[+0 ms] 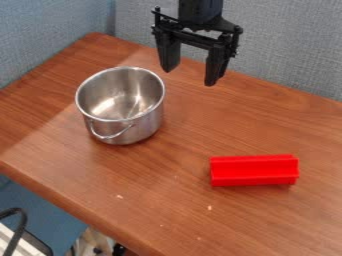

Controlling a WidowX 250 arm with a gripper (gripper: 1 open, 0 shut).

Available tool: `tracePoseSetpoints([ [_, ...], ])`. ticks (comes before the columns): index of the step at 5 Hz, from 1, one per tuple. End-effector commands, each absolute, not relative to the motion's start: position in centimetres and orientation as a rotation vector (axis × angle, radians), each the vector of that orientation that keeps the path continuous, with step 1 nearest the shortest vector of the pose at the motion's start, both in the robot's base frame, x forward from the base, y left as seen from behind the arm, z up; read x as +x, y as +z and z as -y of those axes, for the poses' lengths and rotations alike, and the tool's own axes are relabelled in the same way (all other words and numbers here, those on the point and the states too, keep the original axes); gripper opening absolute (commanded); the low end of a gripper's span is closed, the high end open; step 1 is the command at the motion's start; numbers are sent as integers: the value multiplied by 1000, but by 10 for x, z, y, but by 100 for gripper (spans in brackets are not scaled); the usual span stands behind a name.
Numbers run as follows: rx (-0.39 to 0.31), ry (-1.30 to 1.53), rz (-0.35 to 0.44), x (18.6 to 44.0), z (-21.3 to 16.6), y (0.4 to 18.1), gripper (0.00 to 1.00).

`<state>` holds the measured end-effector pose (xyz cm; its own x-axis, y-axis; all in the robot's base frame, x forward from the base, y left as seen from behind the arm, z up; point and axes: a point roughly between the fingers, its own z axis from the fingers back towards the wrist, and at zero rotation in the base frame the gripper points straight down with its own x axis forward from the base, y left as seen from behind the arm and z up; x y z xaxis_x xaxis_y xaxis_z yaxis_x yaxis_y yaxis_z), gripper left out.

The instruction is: Put the red object in the metal pot

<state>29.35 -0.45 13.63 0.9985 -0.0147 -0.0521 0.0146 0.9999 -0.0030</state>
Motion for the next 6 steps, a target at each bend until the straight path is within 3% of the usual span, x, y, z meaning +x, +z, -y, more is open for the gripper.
tracePoseSetpoints([
  [1,0,-18,-71,292,5,130,100],
  [3,5,-34,-107,289,7,119,100],
  [6,18,-496,-70,290,57,96,100],
])
